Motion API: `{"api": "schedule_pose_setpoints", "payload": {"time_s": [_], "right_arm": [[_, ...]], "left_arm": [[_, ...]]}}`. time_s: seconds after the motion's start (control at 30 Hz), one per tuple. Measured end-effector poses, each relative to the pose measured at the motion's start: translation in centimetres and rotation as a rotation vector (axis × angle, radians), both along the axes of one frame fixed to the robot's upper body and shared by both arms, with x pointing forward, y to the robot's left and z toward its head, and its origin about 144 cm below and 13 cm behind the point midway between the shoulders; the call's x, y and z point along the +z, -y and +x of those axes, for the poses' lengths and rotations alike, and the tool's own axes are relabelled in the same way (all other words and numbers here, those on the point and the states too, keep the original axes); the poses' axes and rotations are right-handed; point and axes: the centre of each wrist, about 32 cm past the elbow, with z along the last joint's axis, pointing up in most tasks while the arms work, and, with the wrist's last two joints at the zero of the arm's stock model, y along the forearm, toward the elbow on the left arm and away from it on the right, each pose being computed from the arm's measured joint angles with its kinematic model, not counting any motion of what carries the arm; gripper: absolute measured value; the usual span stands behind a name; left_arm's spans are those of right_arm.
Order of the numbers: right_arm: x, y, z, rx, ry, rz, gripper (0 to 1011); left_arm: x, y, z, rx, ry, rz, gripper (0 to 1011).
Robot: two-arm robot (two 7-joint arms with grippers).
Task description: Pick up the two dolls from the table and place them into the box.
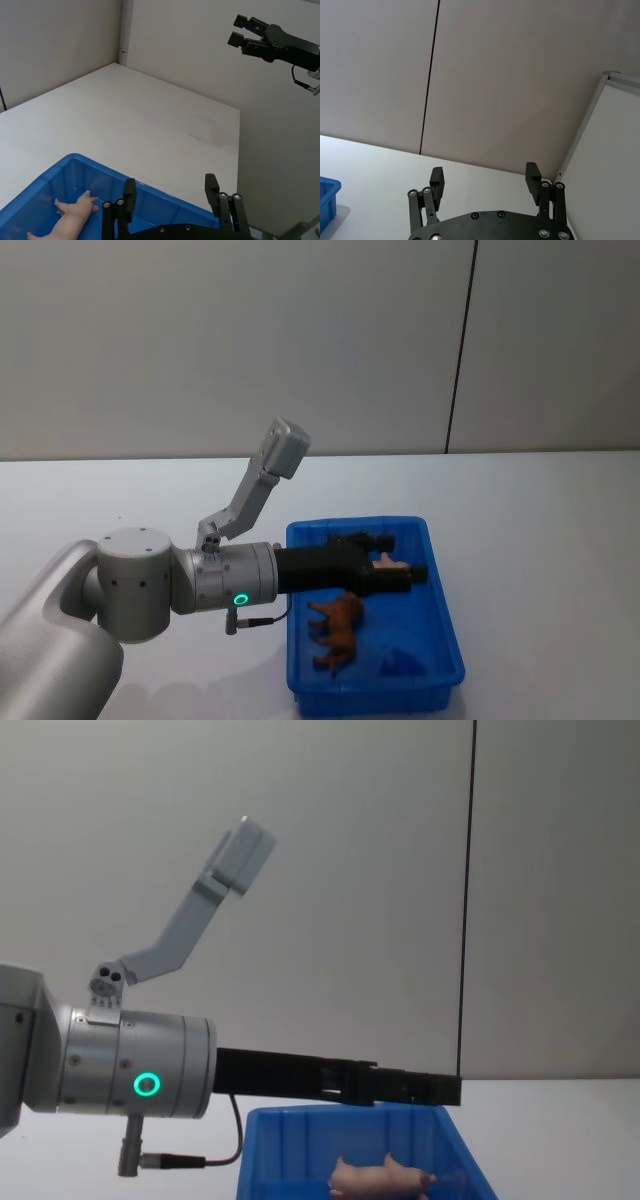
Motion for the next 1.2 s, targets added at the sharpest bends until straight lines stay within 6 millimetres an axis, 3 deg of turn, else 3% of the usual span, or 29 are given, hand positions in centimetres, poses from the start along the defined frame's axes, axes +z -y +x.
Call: {"api": "schedule_pose_setpoints", "payload": {"time_s": [0.03, 0.1, 0.27, 1.2], "right_arm": [[0.0, 0.0, 0.0, 0.000, 0.000, 0.000, 1001], [0.0, 0.0, 0.0, 0.000, 0.000, 0.000, 1001], [0.0, 0.0, 0.0, 0.000, 0.000, 0.000, 1001], [0.0, 0.0, 0.0, 0.000, 0.000, 0.000, 1001]], "left_arm": [[0.0, 0.0, 0.0, 0.000, 0.000, 0.000, 835], [0.0, 0.0, 0.1, -0.007, -0.002, 0.000, 929], [0.2, -0.1, 0.0, 0.001, 0.005, 0.001, 1003], [2.3, -2.0, -4.9, 0.348, 0.223, -0.007, 1003]]}}
